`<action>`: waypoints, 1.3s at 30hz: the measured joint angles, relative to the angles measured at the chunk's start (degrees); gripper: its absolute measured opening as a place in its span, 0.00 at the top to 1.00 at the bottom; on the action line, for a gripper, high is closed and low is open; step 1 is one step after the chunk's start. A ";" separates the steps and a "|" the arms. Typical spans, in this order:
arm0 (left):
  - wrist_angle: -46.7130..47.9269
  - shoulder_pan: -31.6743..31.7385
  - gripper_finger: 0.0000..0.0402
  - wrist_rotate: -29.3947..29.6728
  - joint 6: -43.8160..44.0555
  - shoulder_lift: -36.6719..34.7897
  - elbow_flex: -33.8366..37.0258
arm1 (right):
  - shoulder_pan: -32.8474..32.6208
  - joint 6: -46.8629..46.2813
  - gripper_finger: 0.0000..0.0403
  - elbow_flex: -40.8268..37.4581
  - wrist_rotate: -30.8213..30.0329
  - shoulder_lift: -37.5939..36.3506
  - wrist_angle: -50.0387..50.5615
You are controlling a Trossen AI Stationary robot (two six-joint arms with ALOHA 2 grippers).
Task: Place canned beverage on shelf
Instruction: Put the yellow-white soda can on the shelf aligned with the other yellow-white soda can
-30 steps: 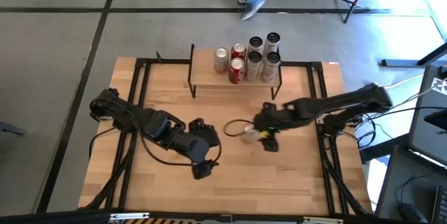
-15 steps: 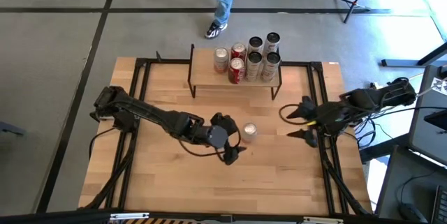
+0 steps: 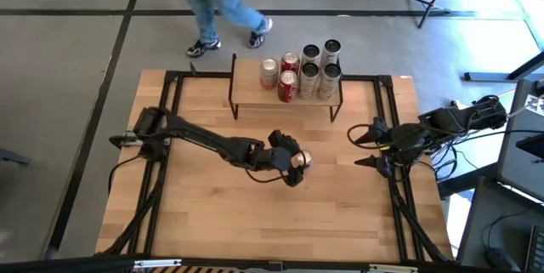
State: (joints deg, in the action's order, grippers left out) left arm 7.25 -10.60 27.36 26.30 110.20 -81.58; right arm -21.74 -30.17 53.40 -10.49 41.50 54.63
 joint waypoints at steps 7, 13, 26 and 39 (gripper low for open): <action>-3.51 1.39 0.08 -2.03 0.12 4.71 -0.02 | 0.00 -0.02 0.18 0.02 0.57 0.00 0.39; -4.25 1.69 0.13 -2.43 5.43 6.72 -0.07 | 0.00 -0.02 0.18 0.02 0.60 -0.02 1.00; -2.35 2.10 0.39 -2.60 11.79 6.22 -0.85 | 0.00 0.39 0.18 0.05 0.85 0.00 1.00; 21.61 2.48 0.40 -1.79 4.16 -5.99 -15.50 | 0.00 1.97 0.18 0.07 -2.11 -0.02 0.78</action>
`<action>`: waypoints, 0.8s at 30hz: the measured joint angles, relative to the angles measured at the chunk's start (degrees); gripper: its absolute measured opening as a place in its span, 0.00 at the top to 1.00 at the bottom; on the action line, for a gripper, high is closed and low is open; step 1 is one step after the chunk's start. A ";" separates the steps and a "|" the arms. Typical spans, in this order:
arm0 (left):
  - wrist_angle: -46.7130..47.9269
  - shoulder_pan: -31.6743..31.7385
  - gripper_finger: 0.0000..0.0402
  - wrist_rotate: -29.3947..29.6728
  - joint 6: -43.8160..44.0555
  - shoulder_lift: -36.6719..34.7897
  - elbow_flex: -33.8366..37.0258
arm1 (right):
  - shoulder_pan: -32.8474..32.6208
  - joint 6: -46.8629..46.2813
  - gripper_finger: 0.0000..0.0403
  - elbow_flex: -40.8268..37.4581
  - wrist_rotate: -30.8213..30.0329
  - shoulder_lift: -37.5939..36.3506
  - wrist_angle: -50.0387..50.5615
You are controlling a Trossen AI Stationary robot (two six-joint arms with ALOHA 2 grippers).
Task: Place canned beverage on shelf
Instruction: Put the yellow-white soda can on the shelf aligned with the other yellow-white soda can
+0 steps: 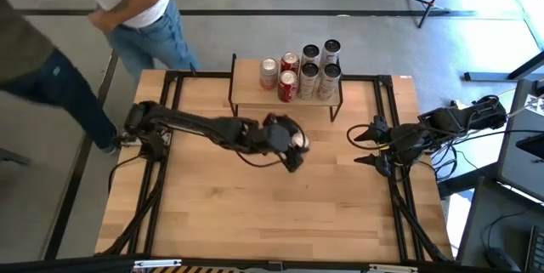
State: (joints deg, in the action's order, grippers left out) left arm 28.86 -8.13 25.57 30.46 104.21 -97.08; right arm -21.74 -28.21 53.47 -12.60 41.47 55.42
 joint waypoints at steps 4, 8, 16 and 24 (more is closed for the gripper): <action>8.44 2.25 0.40 -0.05 -3.71 -5.16 -4.66 | 0.00 -1.28 0.18 0.00 -0.84 0.41 -0.28; 13.51 6.59 0.40 -2.44 -9.76 -9.43 -5.30 | 0.00 -2.16 0.18 0.00 -3.92 0.90 -1.75; 20.10 20.68 0.39 -12.72 -21.14 -13.86 -5.20 | 0.00 -2.73 0.18 0.04 -9.19 2.34 -5.11; 16.50 29.34 0.39 -23.72 -29.65 -13.36 1.37 | 0.00 -8.85 0.18 0.04 -10.97 3.08 -4.77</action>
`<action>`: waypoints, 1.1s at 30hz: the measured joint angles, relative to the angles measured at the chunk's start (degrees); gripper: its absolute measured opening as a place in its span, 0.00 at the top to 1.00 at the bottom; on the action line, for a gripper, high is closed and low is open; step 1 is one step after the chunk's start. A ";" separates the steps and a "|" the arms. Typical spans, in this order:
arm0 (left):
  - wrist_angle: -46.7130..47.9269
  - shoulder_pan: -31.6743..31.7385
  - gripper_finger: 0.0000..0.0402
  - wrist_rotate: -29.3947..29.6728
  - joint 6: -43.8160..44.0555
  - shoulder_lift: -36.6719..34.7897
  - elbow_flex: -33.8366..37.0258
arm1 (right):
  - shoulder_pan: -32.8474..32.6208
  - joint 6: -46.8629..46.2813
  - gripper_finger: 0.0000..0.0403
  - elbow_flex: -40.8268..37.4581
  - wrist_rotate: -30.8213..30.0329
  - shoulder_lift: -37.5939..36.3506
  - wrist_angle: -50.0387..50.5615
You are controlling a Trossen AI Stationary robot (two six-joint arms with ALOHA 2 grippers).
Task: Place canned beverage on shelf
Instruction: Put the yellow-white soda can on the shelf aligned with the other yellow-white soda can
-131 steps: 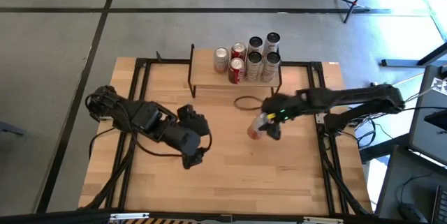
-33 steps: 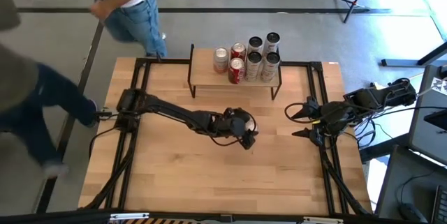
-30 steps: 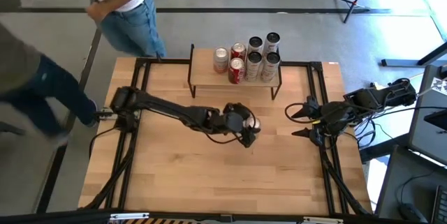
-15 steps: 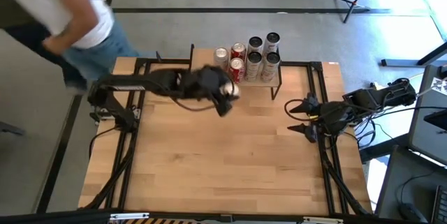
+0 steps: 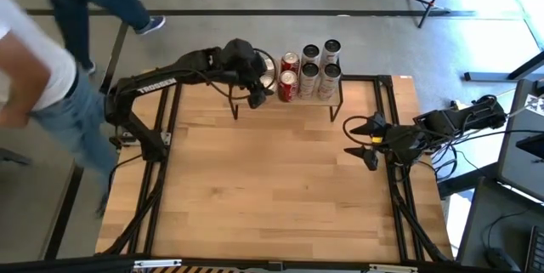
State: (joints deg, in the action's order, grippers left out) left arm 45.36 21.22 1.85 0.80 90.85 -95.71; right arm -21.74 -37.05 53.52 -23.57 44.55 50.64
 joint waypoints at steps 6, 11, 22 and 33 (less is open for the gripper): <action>-7.75 3.15 0.39 -4.27 -2.95 -0.04 5.22 | 0.00 -3.01 0.18 0.00 -0.06 0.36 -0.28; -10.31 5.33 0.39 -8.46 -2.94 0.07 8.62 | 0.00 -5.21 0.18 0.00 -0.90 0.52 -0.24; -15.17 6.31 0.39 -9.53 -4.79 -0.06 11.76 | 0.00 -7.38 0.18 -0.01 -2.14 0.76 -1.32; -14.91 6.22 0.29 -9.37 -4.80 -0.03 11.55 | 0.00 -8.16 0.18 -0.02 -3.02 0.77 -1.35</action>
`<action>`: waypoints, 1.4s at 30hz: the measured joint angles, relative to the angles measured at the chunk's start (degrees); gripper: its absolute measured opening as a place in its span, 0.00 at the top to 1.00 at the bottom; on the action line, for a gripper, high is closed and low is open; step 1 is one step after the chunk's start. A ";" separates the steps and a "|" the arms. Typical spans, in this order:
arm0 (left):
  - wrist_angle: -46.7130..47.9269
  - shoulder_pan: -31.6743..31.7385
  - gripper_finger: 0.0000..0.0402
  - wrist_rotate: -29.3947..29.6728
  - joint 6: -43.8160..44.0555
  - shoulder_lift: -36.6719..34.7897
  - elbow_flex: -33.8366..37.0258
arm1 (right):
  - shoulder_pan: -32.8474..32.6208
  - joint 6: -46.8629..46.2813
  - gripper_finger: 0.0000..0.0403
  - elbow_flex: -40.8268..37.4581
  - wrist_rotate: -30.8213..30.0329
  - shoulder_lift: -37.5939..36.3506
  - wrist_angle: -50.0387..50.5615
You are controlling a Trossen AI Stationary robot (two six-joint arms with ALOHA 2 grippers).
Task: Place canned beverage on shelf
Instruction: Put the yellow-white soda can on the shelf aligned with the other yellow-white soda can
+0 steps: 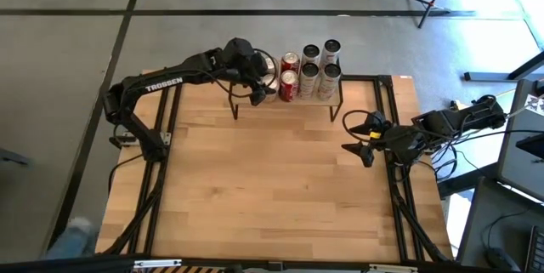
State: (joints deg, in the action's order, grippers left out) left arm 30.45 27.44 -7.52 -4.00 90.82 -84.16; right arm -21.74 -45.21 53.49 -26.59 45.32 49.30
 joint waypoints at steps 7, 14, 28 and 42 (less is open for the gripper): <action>0.16 0.02 0.28 -0.09 -0.92 0.10 -1.55 | 0.00 -1.05 0.18 0.02 -0.02 0.00 0.02; 0.50 0.02 0.28 -0.03 -1.08 0.10 -2.60 | 0.00 -1.18 0.18 0.00 -0.02 0.00 -0.10; 2.94 -0.13 0.28 1.05 -1.10 0.10 -1.94 | 0.00 -1.15 0.18 -0.02 -1.25 3.15 -0.42; 2.70 -1.34 0.24 3.94 -1.10 0.31 -1.47 | 0.00 -1.05 0.18 -0.02 0.22 4.83 -1.76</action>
State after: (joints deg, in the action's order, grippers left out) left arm 33.15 26.10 -3.58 -5.10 91.13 -85.62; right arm -21.74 -46.26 53.47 -26.37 50.15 47.54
